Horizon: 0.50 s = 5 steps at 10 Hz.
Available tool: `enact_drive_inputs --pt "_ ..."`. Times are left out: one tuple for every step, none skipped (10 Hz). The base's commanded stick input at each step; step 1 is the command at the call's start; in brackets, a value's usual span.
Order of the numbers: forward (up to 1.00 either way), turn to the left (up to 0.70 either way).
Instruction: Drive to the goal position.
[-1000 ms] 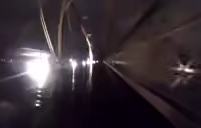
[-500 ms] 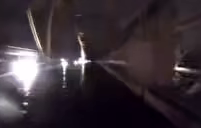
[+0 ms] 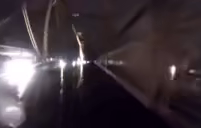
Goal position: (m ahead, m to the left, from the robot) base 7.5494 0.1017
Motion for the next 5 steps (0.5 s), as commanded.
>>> enact_drive_inputs --pt "1.0 -0.03" --pt "0.99 -0.03" --pt "0.98 -0.03" --pt "0.93 0.08" --pt "0.93 0.33"
